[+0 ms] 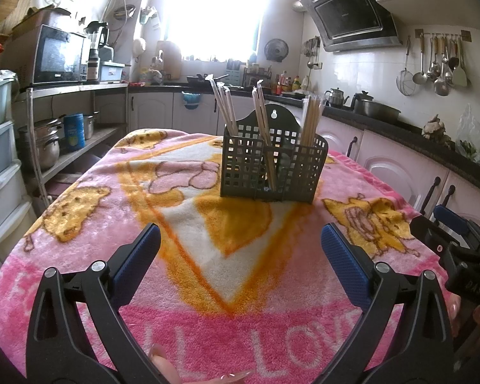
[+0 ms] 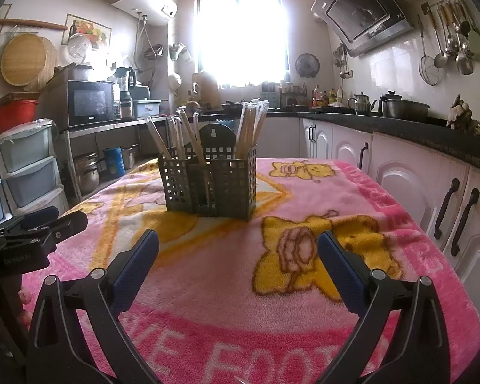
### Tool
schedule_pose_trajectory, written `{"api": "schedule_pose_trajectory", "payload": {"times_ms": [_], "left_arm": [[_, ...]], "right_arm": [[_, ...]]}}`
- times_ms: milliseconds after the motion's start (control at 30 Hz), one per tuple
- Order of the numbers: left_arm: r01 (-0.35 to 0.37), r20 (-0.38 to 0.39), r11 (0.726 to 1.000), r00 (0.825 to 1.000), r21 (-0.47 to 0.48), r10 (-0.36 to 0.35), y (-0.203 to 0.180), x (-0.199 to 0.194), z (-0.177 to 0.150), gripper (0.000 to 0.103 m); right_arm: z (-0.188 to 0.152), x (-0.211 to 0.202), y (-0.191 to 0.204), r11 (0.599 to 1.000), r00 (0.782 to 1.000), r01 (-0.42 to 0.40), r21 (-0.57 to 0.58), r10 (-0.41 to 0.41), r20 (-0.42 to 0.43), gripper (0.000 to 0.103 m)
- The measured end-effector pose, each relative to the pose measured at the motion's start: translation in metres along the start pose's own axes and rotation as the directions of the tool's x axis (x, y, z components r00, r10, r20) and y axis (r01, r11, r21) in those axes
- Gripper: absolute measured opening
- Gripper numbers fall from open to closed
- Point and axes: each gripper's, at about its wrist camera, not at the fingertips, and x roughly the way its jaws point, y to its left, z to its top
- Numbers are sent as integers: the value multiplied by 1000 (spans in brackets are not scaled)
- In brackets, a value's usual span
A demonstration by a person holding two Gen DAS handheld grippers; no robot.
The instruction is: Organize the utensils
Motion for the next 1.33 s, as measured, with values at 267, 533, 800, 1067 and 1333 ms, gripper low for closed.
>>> {"api": "schedule_pose_trajectory", "payload": {"times_ms": [267, 533, 800, 1067, 1333], "left_arm": [[1, 0, 1000, 1000, 1, -1, 0, 0, 0, 92], [8, -5, 1000, 1000, -5, -8, 1, 1, 0, 92], [-22, -28, 1000, 999, -8, 21, 3, 6, -7, 92], [-39, -53, 997, 998, -60, 36, 19, 11, -1, 92], [-236, -202, 967, 956, -99, 213, 103, 48, 20, 92]], "right_arm": [[1, 1, -1, 1000, 1000, -1, 0, 1, 1, 97], [0, 1, 0, 1000, 1000, -1, -1, 1, -1, 97], [1, 1, 0, 1000, 1000, -1, 0, 1, -5, 97], [-1, 5, -4, 1000, 1000, 0, 9, 0, -18, 97], [6, 22, -34, 997, 993, 68, 48, -63, -98, 97]]}}
